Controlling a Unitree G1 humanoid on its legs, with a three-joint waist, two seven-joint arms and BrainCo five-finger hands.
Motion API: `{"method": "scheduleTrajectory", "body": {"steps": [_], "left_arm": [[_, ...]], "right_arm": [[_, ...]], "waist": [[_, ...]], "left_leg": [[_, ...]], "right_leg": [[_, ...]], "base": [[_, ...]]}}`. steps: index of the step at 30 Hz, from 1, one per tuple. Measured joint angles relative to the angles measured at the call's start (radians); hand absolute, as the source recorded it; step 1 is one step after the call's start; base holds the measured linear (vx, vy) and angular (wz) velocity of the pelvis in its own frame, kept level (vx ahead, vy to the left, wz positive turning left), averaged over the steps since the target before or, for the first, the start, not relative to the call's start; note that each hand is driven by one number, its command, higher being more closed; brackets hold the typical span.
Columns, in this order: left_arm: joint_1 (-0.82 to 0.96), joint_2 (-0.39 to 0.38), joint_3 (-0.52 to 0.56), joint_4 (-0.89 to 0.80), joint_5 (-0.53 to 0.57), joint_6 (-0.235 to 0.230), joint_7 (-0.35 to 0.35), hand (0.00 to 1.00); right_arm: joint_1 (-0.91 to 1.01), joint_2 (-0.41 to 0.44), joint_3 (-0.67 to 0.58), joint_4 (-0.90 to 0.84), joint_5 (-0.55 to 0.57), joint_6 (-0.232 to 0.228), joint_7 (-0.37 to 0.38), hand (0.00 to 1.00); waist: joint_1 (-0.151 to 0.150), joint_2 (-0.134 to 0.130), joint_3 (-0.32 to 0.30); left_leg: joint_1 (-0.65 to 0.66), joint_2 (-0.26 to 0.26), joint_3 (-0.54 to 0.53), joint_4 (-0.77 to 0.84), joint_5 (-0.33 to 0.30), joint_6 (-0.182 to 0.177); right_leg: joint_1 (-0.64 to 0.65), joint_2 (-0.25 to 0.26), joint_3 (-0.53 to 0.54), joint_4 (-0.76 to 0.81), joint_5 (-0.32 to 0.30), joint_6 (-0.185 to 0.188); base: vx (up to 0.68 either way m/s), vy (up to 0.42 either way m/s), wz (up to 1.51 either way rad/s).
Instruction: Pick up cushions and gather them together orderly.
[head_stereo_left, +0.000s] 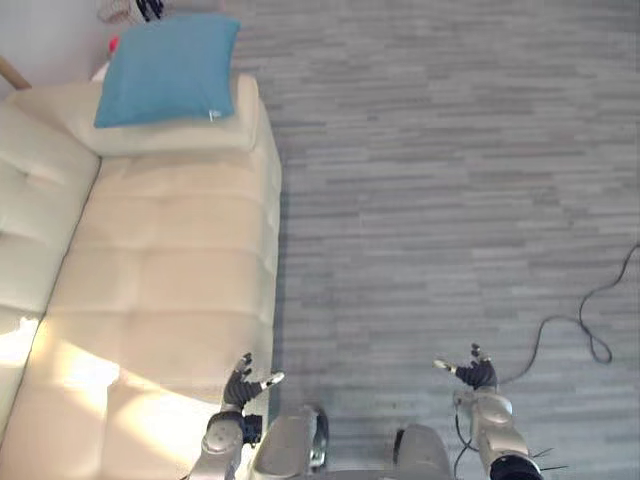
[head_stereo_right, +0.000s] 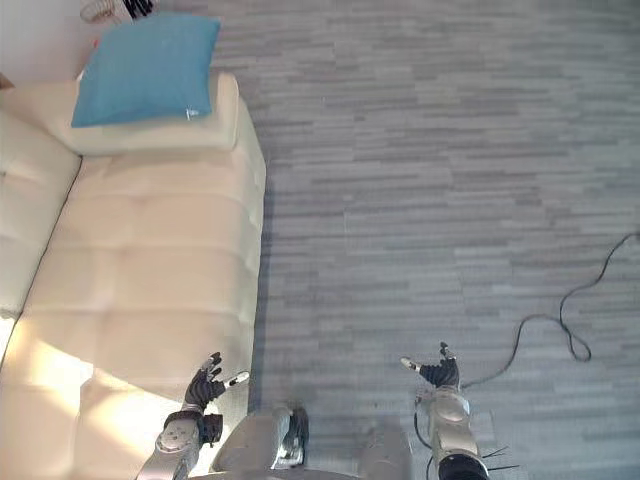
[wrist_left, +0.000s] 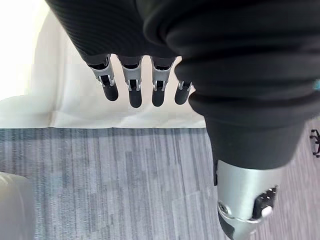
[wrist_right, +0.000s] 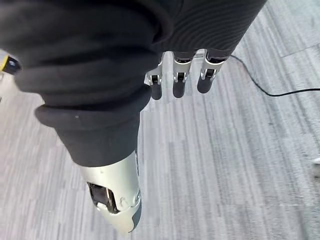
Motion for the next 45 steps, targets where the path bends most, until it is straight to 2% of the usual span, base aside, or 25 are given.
{"method": "scheduleTrajectory", "body": {"steps": [3,5,6,7,8,9,11,12,13,15,18,20,21,23,26,27,28,31,34,36,38,39,40,43,45], "left_arm": [[-0.036,0.014,0.004,0.013,0.0,0.0,0.0,0.0],[-0.078,0.006,0.011,0.046,0.0,0.0,0.002,0.0],[-0.085,0.006,0.012,0.048,0.001,-0.001,0.004,0.0],[-0.086,0.0,0.013,0.057,0.002,-0.002,0.008,0.0],[-0.104,-0.023,0.012,0.072,0.002,-0.002,0.011,0.0],[-0.127,-0.037,0.009,0.076,0.002,-0.004,0.012,0.0],[-0.134,-0.065,0.012,0.088,0.002,-0.007,0.019,0.0],[-0.128,-0.072,0.012,0.092,0.001,-0.007,0.019,0.0],[-0.129,-0.074,0.015,0.08,0.0,-0.012,0.019,0.0],[-0.12,-0.074,0.016,0.062,-0.002,-0.015,0.02,0.0],[-0.085,-0.074,0.027,0.015,-0.01,-0.016,0.021,0.0],[-0.041,-0.076,0.07,0.011,-0.011,-0.015,0.022,0.0],[-0.029,-0.075,0.079,0.017,-0.011,-0.015,0.022,0.0],[-0.034,-0.073,0.108,0.01,-0.012,-0.016,0.024,0.0],[-0.01,-0.103,0.191,-0.004,-0.024,-0.014,0.024,0.0],[0.01,-0.106,0.191,-0.004,-0.044,-0.014,0.024,0.0],[0.016,-0.099,0.192,-0.001,-0.058,-0.013,0.027,0.0],[0.035,-0.093,0.209,0.008,-0.089,-0.012,0.052,0.0],[0.041,-0.093,0.209,0.015,-0.09,-0.012,0.066,0.0],[0.01,-0.097,0.208,0.022,-0.089,-0.012,0.067,0.0],[-0.014,-0.096,0.204,0.036,-0.088,-0.014,0.07,0.0],[-0.026,-0.094,0.201,0.038,-0.088,-0.014,0.072,0.0],[-0.041,-0.108,0.198,0.055,-0.089,-0.014,0.077,0.0],[-0.039,-0.137,0.177,0.041,-0.096,-0.016,0.084,0.0],[-0.037,-0.15,0.179,0.026,-0.111,-0.016,0.084,0.0]], "right_arm": [[-0.033,-0.019,0.0,0.012,0.0,0.0,0.01,0.0],[-0.034,-0.048,0.0,0.013,0.0,0.001,0.011,0.0],[-0.023,-0.053,-0.002,0.012,0.0,0.001,0.01,0.0],[0.002,-0.061,-0.009,0.012,-0.001,0.005,0.01,0.0],[-0.003,-0.078,-0.018,0.013,-0.001,0.011,0.01,0.0],[-0.014,-0.078,-0.032,0.007,-0.001,0.017,0.01,0.0],[-0.014,-0.08,-0.027,0.003,0.0,0.021,0.015,0.0],[-0.014,-0.077,-0.016,0.001,0.004,0.02,0.021,0.0],[-0.01,-0.062,-0.018,0.001,0.016,0.018,0.022,0.0],[-0.019,-0.056,-0.019,-0.004,0.039,0.014,0.023,0.0],[-0.038,-0.061,-0.02,0.001,0.047,0.01,0.022,0.0],[-0.052,-0.073,-0.018,0.037,0.046,0.008,0.022,0.0],[-0.054,-0.074,-0.02,0.05,0.046,0.007,0.021,0.0],[-0.05,-0.076,-0.019,0.059,0.046,0.01,0.023,0.0],[-0.059,-0.076,-0.027,0.061,0.043,0.009,0.026,0.0],[-0.054,-0.074,-0.027,0.064,0.038,0.007,0.026,0.0],[-0.042,-0.07,-0.027,0.063,0.035,0.004,0.028,0.0],[-0.003,-0.069,-0.027,0.063,0.028,0.004,0.029,0.0],[0.018,-0.069,-0.027,0.05,0.024,-0.003,0.03,0.0],[0.046,-0.067,-0.031,0.032,0.025,-0.005,0.03,0.0],[0.062,-0.064,-0.041,0.031,0.025,-0.005,0.027,0.0],[0.076,-0.058,-0.048,0.033,0.025,-0.004,0.025,0.0],[0.079,-0.057,-0.056,0.04,0.029,-0.003,0.026,0.0],[0.069,-0.046,-0.057,0.001,0.04,-0.006,0.027,0.0],[0.071,-0.04,-0.058,-0.015,0.048,-0.009,0.027,0.0]], "waist": [[-0.034,0.028,0.008],[-0.058,0.06,0.019],[-0.066,0.055,0.015],[-0.078,0.059,0.001],[-0.076,0.101,0.001],[-0.086,0.109,0.0],[-0.091,0.108,0.002],[-0.082,0.102,0.009],[-0.058,0.112,0.015],[-0.027,0.083,0.029],[0.009,0.077,0.034],[0.014,0.096,0.025],[0.019,0.106,0.023],[0.036,0.058,0.012],[0.039,0.043,0.005],[0.033,0.039,-0.003],[0.025,0.029,-0.007],[0.008,0.017,-0.016],[0.006,0.024,-0.022],[-0.005,0.034,-0.028],[-0.027,0.028,-0.029],[-0.023,0.011,-0.037],[-0.02,0.026,-0.039],[0.002,0.047,-0.061],[0.007,0.057,-0.062]], "left_leg": [[0.126,0.028,-0.034,-0.123,0.0,-0.004],[0.186,0.065,-0.051,-0.147,-0.003,-0.05],[0.217,0.072,-0.067,-0.146,-0.004,-0.084],[0.26,0.09,-0.126,-0.118,-0.015,-0.112],[0.251,0.118,-0.142,-0.089,-0.004,-0.131],[0.208,0.139,-0.158,0.014,0.091,-0.23],[0.108,0.142,-0.144,0.264,0.454,-0.223],[0.055,0.178,-0.13,0.398,0.521,-0.228],[-0.084,0.255,-0.046,0.666,0.379,-0.124],[-0.218,0.246,-0.002,0.723,0.289,-0.095],[-0.384,0.195,0.067,0.482,0.215,-0.104],[-0.413,0.165,0.16,0.044,0.285,-0.162],[-0.394,0.163,0.208,0.007,0.348,-0.02],[-0.368,0.122,0.275,0.0,0.309,0.011],[-0.347,0.102,0.261,0.117,0.19,0.092],[-0.288,0.073,0.232,0.095,0.146,0.073],[-0.241,0.042,0.194,0.07,0.132,0.068],[-0.095,-0.022,0.079,-0.026,0.131,0.068],[-0.006,-0.033,-0.042,-0.064,0.131,0.068],[0.006,-0.031,-0.161,-0.062,0.13,0.063],[0.014,-0.03,-0.243,-0.043,0.105,-0.018],[0.02,-0.031,-0.27,-0.027,0.075,-0.068],[0.015,-0.013,-0.305,0.0,0.05,-0.106],[-0.061,0.079,-0.259,0.05,0.118,-0.207],[-0.094,0.172,-0.058,0.112,0.186,-0.191]], "right_leg": [[-0.135,0.043,-0.096,-0.256,-0.015,-0.039],[-0.171,0.127,-0.057,-0.562,0.096,-0.054],[-0.15,0.159,-0.018,-0.754,0.205,-0.057],[-0.13,0.179,0.036,-0.821,0.479,-0.088],[-0.149,0.203,0.008,-0.745,0.424,-0.101],[-0.158,0.189,-0.015,-0.642,0.333,-0.117],[-0.051,0.175,-0.051,-0.627,0.229,-0.124],[0.026,0.181,-0.059,-0.675,0.212,-0.125],[0.173,0.207,-0.076,-0.763,0.196,-0.136],[0.295,0.204,-0.075,-0.859,0.183,-0.131],[0.426,0.19,-0.076,-0.973,0.157,-0.088],[0.511,0.18,-0.083,-0.986,0.084,-0.013],[0.536,0.181,-0.079,-0.984,0.063,0.004],[0.555,0.132,-0.083,-0.988,0.073,-0.024],[0.574,0.092,-0.082,-0.833,0.087,0.058],[0.507,0.062,-0.06,-0.596,0.126,0.142],[0.43,0.043,-0.022,-0.366,0.149,0.162],[0.247,0.036,-0.026,-0.022,0.076,0.105],[0.122,0.046,-0.062,-0.184,-0.003,0.006],[0.06,0.119,0.056,-0.408,-0.001,0.01],[0.076,0.16,0.211,-0.664,0.07,0.036],[0.088,0.157,0.246,-0.767,0.17,0.037],[0.099,0.16,0.222,-0.73,0.24,0.014],[0.149,0.147,0.043,-0.744,0.193,-0.042],[0.258,0.148,-0.083,-0.819,0.184,-0.063]], "base": [[0.61,-0.041,0.13],[0.65,-0.112,0.38],[0.9,-0.25,0.61],[0.91,-0.253,0.52],[0.91,-0.251,0.6],[0.73,-0.184,0.38],[0.78,-0.215,0.4],[0.78,-0.17,0.25],[0.75,-0.134,0.13],[0.58,-0.063,0.06],[0.61,0.066,-0.03],[0.66,0.198,-0.04],[0.5,0.164,0.07],[0.57,0.18,0.25],[0.64,0.244,0.51],[0.55,0.215,0.79],[0.63,0.175,0.96],[0.54,0.0,1.29],[0.41,-0.098,1.06],[0.37,-0.216,1.59],[0.37,-0.288,1.88],[0.3,-0.292,1.56],[0.31,-0.359,1.51],[0.26,-0.38,1.54],[0.21,-0.344,1.78]]}}
